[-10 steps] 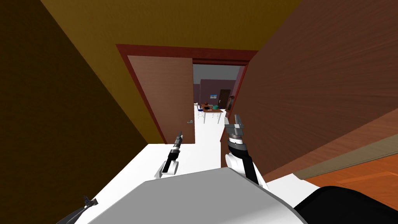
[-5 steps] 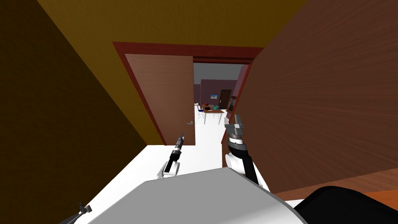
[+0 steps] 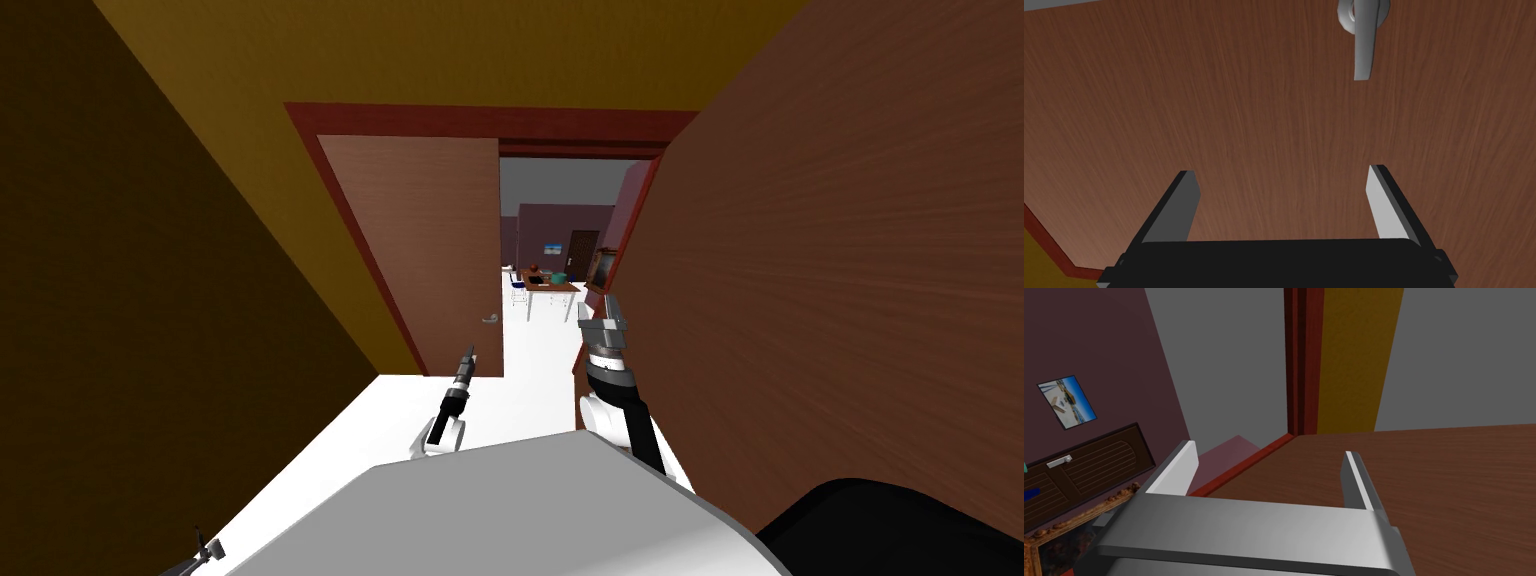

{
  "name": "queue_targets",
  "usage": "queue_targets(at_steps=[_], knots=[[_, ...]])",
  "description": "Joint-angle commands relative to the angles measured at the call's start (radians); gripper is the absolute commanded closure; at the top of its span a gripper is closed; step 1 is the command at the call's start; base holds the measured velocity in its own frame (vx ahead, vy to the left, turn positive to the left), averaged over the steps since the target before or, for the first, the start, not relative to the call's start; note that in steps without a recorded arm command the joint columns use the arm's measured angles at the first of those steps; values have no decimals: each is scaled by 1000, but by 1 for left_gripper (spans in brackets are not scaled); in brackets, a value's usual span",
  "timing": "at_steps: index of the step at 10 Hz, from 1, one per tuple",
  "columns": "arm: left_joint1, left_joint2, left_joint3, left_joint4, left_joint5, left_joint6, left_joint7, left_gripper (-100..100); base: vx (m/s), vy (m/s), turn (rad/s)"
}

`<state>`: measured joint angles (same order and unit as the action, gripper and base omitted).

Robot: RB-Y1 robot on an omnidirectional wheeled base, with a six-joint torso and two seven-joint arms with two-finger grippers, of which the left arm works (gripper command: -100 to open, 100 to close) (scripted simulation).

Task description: Pull the door open

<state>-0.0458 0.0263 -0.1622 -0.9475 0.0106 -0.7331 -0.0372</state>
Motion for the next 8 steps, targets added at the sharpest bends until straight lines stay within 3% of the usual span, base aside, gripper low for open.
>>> queue_targets(at_steps=[1, 2, 6, 8], knots=[[-14, -6, -3, 38, 1, -4, 2, -100, 93, 9, 45], [-30, -14, -7, 82, 2, -12, 4, -100, 120, -2, 82], [-65, -34, -16, 180, 4, -29, 8, -100, 137, -11, 80], [-71, -38, -17, 198, 4, -33, 8, -100, 85, -22, 42]])
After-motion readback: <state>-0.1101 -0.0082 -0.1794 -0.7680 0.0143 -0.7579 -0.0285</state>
